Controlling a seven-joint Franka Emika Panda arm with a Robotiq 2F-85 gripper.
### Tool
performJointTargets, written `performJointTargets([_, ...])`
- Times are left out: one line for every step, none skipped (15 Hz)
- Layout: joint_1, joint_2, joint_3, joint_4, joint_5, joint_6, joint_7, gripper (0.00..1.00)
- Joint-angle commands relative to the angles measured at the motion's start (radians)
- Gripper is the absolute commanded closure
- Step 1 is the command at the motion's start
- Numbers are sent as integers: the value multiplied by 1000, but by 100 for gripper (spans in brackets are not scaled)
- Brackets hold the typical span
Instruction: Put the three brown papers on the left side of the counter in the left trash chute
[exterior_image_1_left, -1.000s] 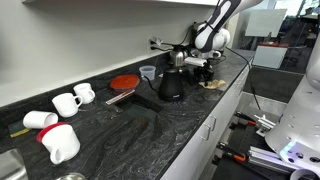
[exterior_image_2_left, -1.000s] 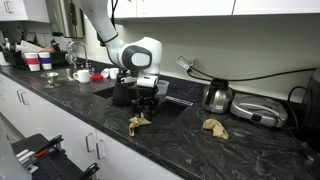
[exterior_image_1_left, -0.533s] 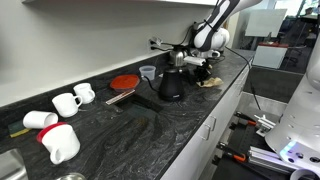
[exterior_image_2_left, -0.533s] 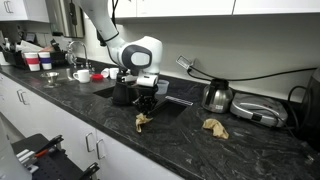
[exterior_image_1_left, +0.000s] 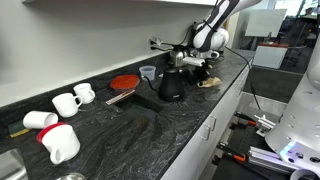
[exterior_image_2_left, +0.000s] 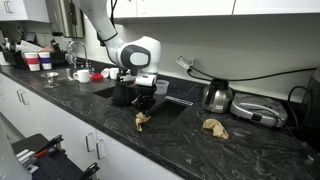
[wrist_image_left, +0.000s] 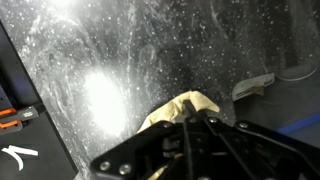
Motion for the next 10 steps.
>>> performJointTargets([24, -50, -21, -43, -28, 21, -5, 100])
performJointTargets([24, -70, -23, -56, -38, 22, -6, 100])
performJointTargets([23, -90, -25, -67, -51, 23, -7, 100])
performJointTargets([21, -117, -28, -82, -76, 28, -5, 100])
performJointTargets([16, -141, -29, -95, -93, 30, -6, 100])
performJointTargets([11, -179, -31, -114, -119, 27, -5, 100])
performJointTargets([7, -208, -29, -130, -144, 26, -8, 100])
performJointTargets([5, -243, -21, -149, -177, 16, -26, 100])
performJointTargets([7, -261, -7, -162, -211, 13, -48, 100])
performJointTargets([13, -289, 10, -186, -232, 11, -77, 100])
